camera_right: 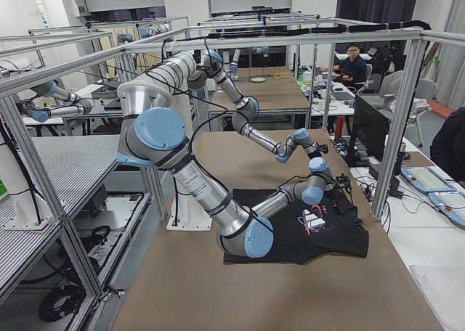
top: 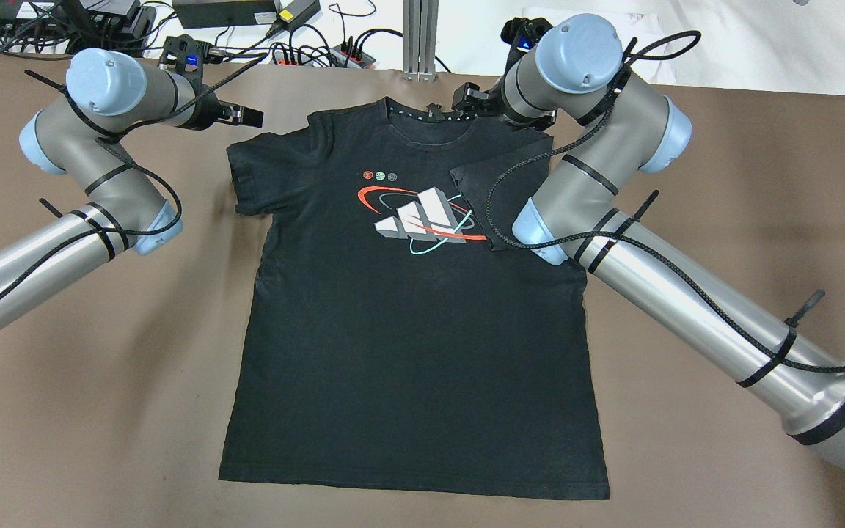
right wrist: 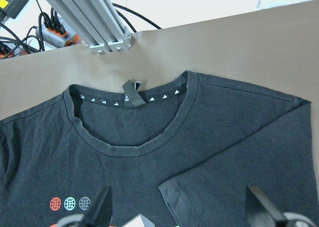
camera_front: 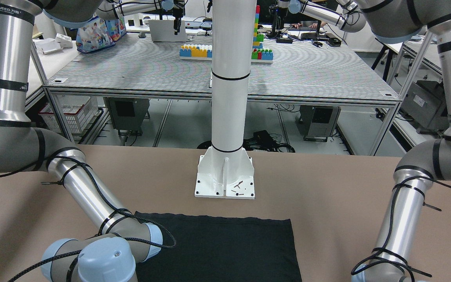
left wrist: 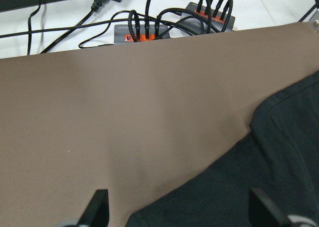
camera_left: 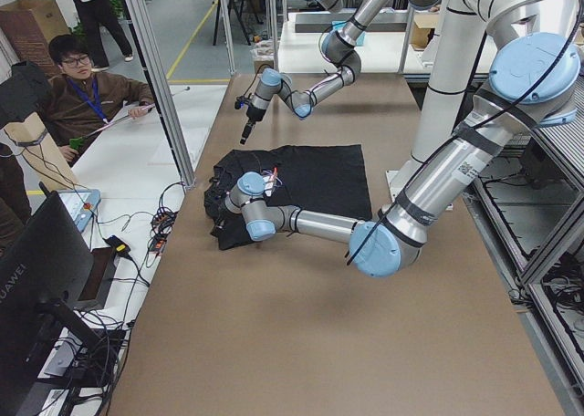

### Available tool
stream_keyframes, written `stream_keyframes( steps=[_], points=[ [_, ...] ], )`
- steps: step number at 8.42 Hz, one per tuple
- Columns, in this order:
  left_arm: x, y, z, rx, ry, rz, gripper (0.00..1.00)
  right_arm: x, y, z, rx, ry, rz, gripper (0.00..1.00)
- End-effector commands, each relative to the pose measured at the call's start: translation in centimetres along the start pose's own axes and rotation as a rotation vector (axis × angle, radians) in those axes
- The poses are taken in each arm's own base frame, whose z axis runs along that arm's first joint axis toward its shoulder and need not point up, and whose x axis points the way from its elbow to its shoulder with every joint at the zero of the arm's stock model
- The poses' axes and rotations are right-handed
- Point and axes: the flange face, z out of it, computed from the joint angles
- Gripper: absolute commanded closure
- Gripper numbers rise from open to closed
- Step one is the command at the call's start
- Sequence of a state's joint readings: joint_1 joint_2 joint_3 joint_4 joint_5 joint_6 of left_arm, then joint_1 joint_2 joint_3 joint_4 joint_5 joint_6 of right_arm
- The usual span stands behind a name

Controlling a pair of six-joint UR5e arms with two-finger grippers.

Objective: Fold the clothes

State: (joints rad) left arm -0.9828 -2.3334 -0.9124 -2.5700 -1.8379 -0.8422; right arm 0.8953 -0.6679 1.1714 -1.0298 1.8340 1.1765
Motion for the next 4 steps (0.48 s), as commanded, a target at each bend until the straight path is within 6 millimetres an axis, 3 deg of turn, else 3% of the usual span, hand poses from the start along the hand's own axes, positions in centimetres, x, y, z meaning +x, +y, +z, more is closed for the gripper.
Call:
stream_keyframes(
  steps=[1, 4],
  points=[
    [0.0, 1.2, 2.5, -0.029, -0.014, -0.002, 0.00, 0.0, -0.1, -0.1, 0.001, 0.000, 0.000, 0.06],
    [-1.4, 2.4, 3.5, -0.058, -0.040, -0.017, 0.00, -0.1, 0.1, -0.1, -0.001, -0.002, -0.001, 0.06]
  ],
)
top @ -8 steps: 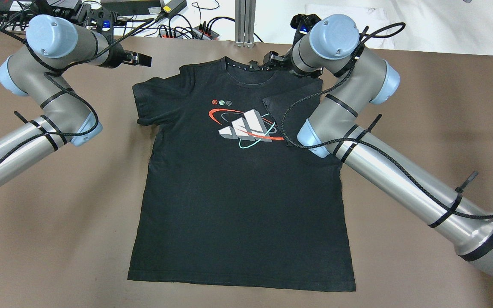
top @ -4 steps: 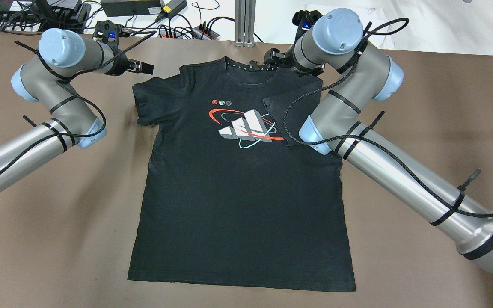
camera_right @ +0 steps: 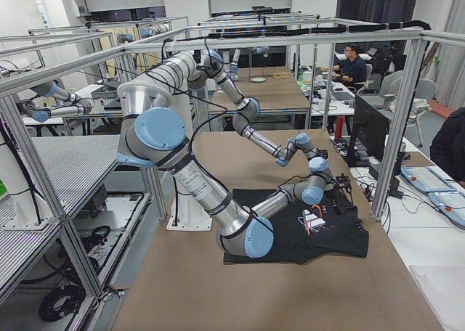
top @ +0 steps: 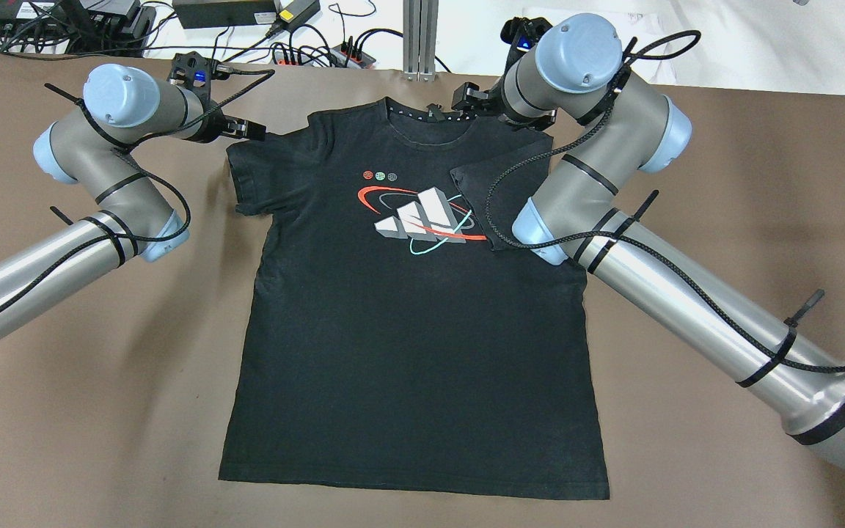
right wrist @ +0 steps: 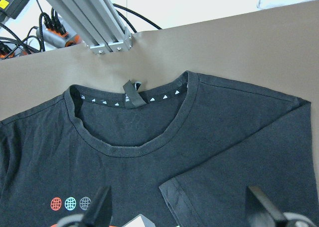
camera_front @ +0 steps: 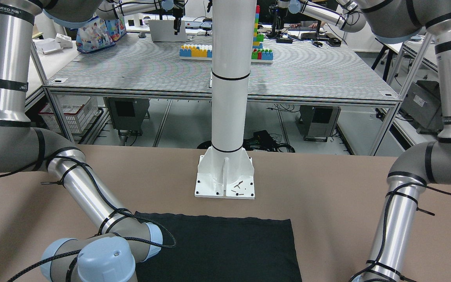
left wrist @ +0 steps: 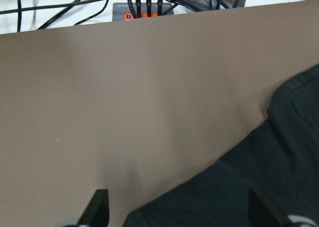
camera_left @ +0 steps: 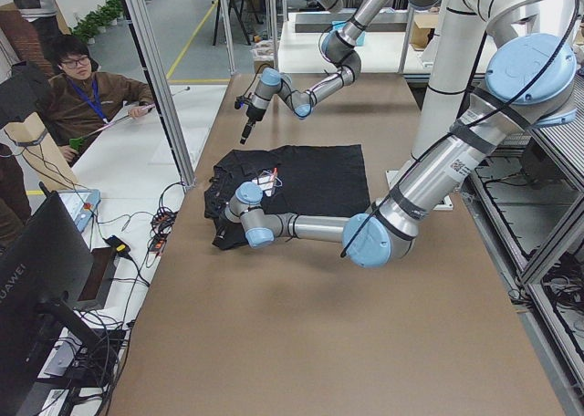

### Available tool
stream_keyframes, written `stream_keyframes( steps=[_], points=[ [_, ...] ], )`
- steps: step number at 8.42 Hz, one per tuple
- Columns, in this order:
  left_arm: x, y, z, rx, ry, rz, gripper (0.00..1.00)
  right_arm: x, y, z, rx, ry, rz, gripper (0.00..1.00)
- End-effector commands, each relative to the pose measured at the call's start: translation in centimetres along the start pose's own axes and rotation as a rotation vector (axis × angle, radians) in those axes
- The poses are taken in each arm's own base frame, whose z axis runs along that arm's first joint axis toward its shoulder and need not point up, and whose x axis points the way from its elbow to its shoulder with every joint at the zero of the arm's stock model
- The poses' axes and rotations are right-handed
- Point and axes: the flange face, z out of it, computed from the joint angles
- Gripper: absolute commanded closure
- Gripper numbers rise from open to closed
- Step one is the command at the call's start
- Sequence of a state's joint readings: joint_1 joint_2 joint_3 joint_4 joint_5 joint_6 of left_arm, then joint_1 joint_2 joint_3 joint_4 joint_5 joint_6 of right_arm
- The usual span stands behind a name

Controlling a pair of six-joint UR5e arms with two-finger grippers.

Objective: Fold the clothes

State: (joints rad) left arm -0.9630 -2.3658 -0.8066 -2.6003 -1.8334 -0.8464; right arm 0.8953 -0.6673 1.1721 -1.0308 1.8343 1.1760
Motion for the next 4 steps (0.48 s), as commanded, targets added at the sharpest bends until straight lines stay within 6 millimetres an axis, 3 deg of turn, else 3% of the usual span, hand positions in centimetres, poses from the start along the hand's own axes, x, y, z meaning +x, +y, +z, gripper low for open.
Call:
stream_keyframes(
  steps=[1, 4],
  points=[
    [-1.23, 0.96, 1.04, -0.029, -0.020, -0.014, 0.00, -0.17, 0.09, -0.23, 0.001, -0.006, -0.002, 0.06],
    [-1.17, 1.86, 1.52, -0.046, -0.019, -0.016, 0.00, -0.39, 0.22, -0.53, 0.001, -0.009, -0.005, 0.06]
  ],
)
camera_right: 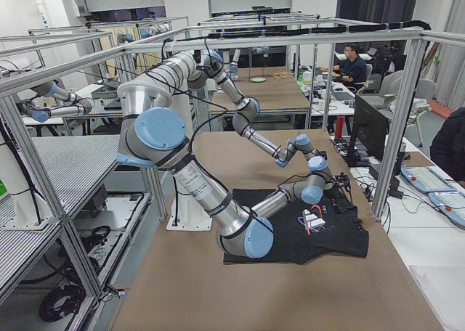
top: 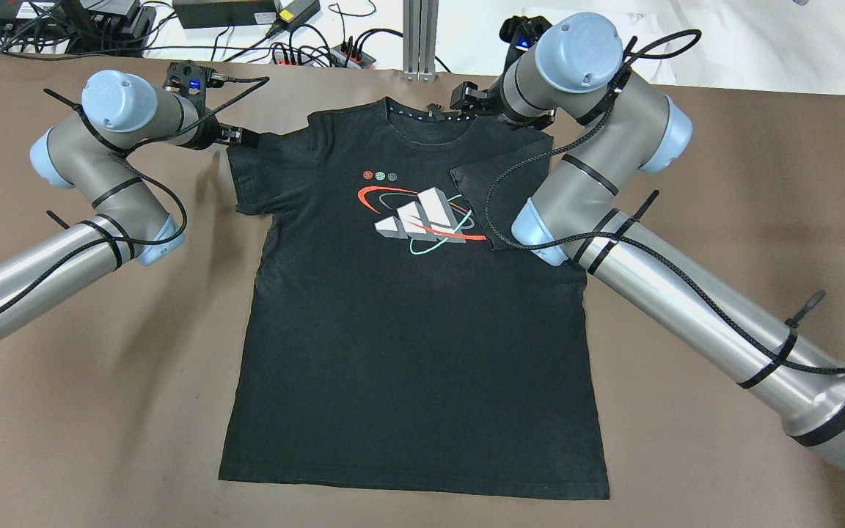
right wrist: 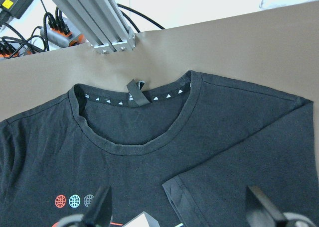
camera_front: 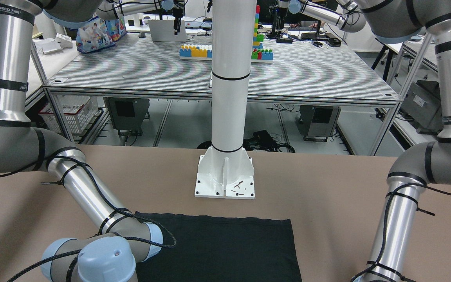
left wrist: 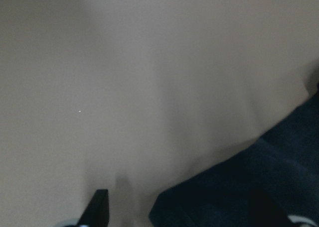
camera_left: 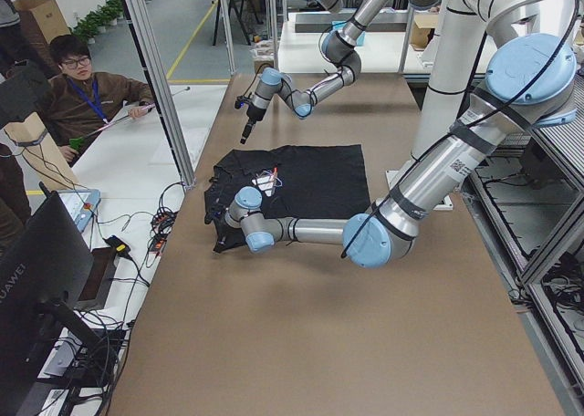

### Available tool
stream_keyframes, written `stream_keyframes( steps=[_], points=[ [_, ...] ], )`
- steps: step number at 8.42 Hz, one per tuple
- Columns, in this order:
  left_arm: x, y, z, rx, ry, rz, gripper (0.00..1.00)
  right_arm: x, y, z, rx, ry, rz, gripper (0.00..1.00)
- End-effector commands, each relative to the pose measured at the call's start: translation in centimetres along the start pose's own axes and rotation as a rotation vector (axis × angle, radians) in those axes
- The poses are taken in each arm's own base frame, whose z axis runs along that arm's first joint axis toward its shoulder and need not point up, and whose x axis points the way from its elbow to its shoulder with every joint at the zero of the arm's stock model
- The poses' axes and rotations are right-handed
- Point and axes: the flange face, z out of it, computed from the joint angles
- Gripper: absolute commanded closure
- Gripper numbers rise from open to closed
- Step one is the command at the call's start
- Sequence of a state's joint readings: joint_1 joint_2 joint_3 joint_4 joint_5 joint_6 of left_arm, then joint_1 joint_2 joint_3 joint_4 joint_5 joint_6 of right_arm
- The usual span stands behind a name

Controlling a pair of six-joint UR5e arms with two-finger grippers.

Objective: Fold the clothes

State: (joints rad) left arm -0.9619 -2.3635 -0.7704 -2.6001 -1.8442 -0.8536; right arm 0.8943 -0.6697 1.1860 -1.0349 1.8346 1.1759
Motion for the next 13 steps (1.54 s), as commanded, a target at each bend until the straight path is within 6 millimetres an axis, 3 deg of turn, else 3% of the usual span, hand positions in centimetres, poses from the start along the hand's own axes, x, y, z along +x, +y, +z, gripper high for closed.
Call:
stream_keyframes(
  steps=[1, 5, 6, 8, 9, 12, 13],
  points=[
    [0.4, 1.0, 0.6, -0.017, 0.002, -0.005, 0.00, -0.1, 0.0, -0.1, 0.001, -0.002, -0.001, 0.06],
    [0.6, 2.0, 1.4, -0.035, -0.002, -0.004, 0.01, 0.0, 0.1, 0.0, 0.000, 0.000, -0.002, 0.06],
    [0.5, 2.0, 1.4, -0.036, -0.004, -0.004, 0.16, 0.0, 0.1, 0.0, 0.000, 0.000, -0.002, 0.06],
    [0.7, 1.9, 1.3, -0.034, -0.001, -0.005, 0.82, -0.1, 0.1, -0.1, 0.001, -0.003, -0.002, 0.06],
    [1.1, 1.6, 1.1, -0.030, 0.003, -0.010, 1.00, -0.1, 0.2, 0.0, -0.001, -0.002, -0.003, 0.06],
    [2.9, -0.8, -0.6, -0.056, 0.051, -0.046, 1.00, -0.1, 0.2, 0.0, -0.001, -0.002, -0.004, 0.06],
    [4.5, -3.8, -3.8, -0.082, 0.043, -0.068, 1.00, -0.1, 0.2, 0.0, -0.001, -0.002, -0.004, 0.06]
  ],
)
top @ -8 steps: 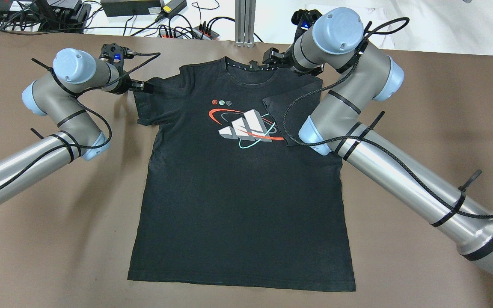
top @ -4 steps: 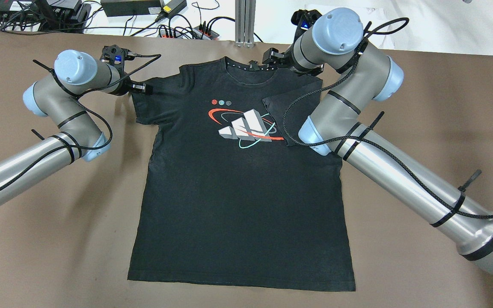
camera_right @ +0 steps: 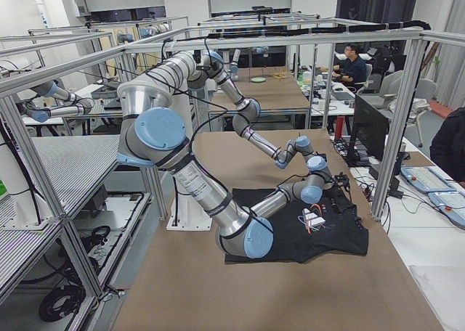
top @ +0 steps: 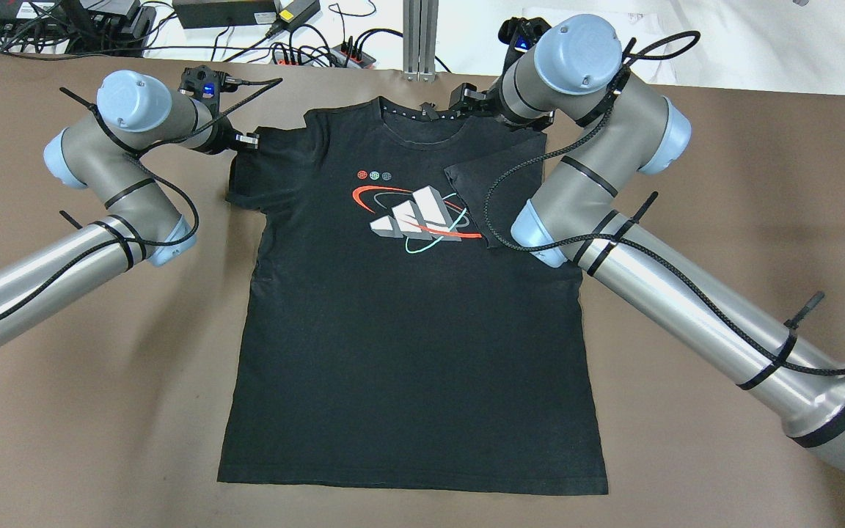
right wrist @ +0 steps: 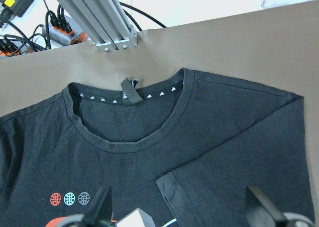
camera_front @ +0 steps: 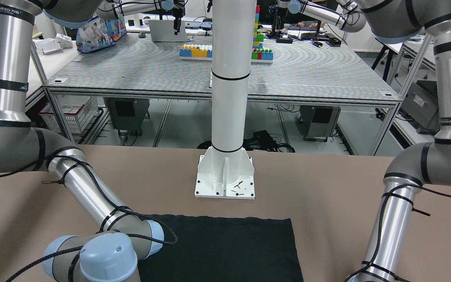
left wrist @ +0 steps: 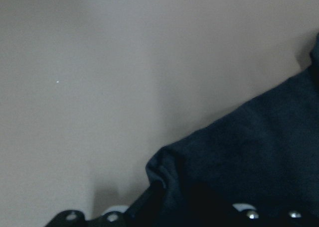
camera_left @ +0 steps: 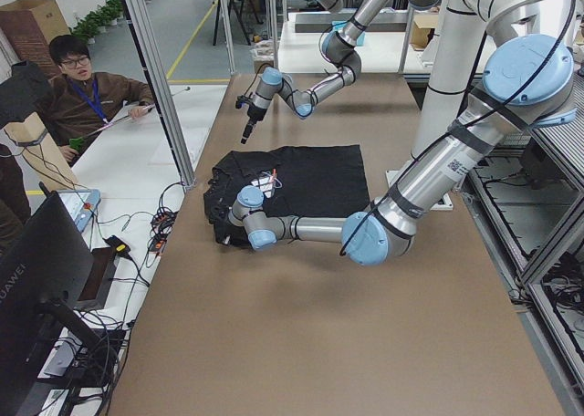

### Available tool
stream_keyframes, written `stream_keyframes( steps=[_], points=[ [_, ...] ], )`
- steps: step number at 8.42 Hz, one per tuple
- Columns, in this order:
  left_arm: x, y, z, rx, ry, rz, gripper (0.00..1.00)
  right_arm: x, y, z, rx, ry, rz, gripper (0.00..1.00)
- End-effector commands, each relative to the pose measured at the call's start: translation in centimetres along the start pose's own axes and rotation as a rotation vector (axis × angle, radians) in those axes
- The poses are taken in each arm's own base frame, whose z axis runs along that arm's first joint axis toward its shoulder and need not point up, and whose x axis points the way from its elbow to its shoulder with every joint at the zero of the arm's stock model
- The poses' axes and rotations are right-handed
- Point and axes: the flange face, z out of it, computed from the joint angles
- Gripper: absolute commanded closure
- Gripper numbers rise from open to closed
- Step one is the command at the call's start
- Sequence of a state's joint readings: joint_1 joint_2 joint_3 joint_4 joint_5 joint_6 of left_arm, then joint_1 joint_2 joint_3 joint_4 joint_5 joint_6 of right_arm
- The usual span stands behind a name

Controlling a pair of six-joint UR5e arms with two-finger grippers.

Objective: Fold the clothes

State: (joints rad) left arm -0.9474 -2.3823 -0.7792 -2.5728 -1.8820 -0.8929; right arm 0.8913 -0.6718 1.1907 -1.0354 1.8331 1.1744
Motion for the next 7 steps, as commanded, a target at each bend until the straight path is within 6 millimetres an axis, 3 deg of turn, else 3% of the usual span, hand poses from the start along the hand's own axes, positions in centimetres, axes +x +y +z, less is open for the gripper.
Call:
stream_keyframes(
  steps=[1, 2, 3, 7],
  points=[
    [5.6, -5.0, -7.1, -0.073, -0.022, -0.057, 1.00, 0.0, 0.0, 0.0, 0.000, 0.000, -0.001, 0.06],
    [8.3, -5.9, -9.3, -0.086, -0.047, -0.093, 1.00, -0.1, 0.1, 0.0, -0.001, -0.001, -0.002, 0.06],
    [11.0, -6.6, -9.9, -0.081, -0.038, -0.147, 1.00, -0.1, 0.1, 0.0, -0.001, -0.001, -0.002, 0.06],
    [24.2, -3.0, -4.6, 0.017, -0.111, -0.252, 1.00, 0.0, 0.1, 0.1, -0.001, 0.002, -0.010, 0.06]
  ],
)
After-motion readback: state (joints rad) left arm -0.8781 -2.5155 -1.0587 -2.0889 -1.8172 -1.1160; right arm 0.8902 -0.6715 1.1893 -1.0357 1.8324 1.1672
